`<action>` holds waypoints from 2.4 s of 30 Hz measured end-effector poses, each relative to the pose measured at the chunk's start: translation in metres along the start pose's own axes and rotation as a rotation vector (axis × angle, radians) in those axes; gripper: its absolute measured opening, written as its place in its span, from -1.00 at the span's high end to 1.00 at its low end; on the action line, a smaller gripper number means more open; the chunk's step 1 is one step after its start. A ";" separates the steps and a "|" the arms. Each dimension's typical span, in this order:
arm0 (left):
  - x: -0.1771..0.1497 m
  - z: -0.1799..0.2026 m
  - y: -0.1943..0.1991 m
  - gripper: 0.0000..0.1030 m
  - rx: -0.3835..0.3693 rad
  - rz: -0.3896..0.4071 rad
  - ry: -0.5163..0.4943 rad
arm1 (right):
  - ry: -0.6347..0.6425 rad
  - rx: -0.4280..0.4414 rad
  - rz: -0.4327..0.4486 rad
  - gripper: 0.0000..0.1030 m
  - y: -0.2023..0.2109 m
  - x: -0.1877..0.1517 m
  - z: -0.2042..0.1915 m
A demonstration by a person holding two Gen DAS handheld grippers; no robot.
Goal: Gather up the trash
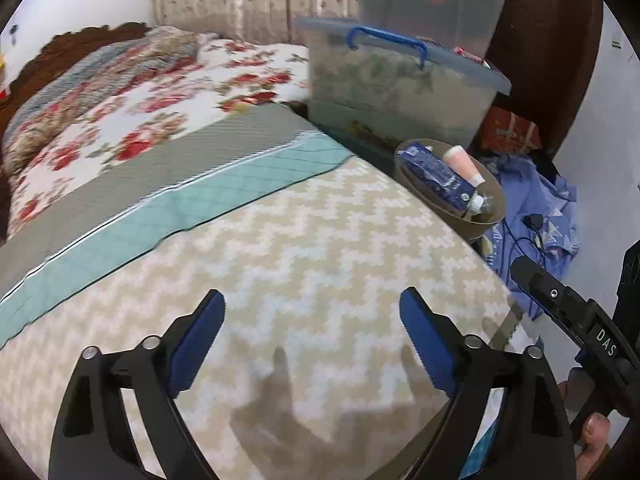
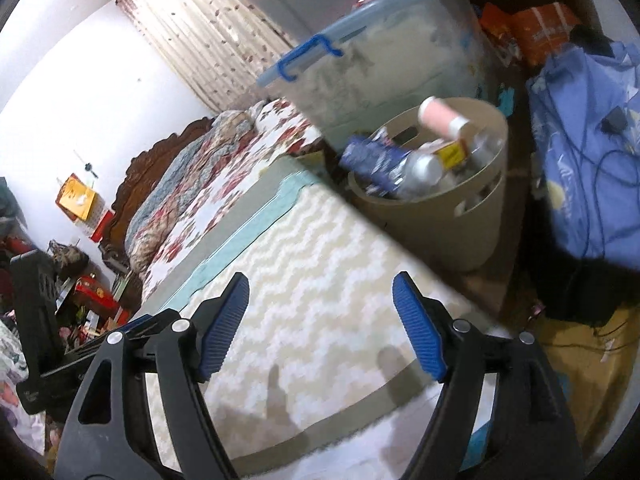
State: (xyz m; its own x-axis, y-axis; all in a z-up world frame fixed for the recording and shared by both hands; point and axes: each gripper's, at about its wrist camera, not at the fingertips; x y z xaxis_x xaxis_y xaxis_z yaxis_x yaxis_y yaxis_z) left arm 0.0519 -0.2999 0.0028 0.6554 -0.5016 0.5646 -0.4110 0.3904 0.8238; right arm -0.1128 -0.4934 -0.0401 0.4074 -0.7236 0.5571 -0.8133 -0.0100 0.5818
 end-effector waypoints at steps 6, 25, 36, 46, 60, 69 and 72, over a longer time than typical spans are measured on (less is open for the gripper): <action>-0.028 -0.025 0.036 -0.80 0.053 0.055 0.030 | 0.045 0.004 0.001 -0.58 0.013 -0.024 -0.034; -0.072 -0.050 0.094 -0.83 0.185 0.149 0.063 | 0.079 -0.002 0.017 -0.75 0.048 -0.058 -0.078; -0.084 -0.046 0.112 -0.83 0.226 0.181 0.058 | 0.081 -0.001 0.046 -0.86 0.063 -0.068 -0.085; -0.091 -0.036 0.136 -0.83 0.281 0.242 0.059 | 0.095 -0.015 0.095 -0.93 0.089 -0.076 -0.085; -0.097 -0.018 0.161 -0.83 0.365 0.271 0.046 | 0.101 0.010 0.149 -0.93 0.109 -0.079 -0.085; -0.097 -0.020 0.164 -0.83 0.397 0.271 0.054 | 0.087 0.021 0.141 -0.93 0.106 -0.079 -0.084; -0.099 -0.018 0.166 -0.83 0.399 0.274 0.049 | 0.086 0.021 0.141 -0.93 0.106 -0.080 -0.084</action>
State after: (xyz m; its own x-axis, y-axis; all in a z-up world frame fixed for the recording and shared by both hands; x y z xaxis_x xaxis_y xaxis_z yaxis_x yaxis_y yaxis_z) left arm -0.0696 -0.1713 0.0827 0.5141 -0.3815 0.7682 -0.7773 0.1713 0.6053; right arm -0.1962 -0.3788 0.0268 0.3220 -0.6568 0.6818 -0.8731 0.0724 0.4821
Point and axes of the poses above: each gripper's, at about its wrist camera, not at the fingertips, and y roughly against the way its jaws point, z to its right, x to its top, and after that the axes turned 5 degrees about -z, right-handed
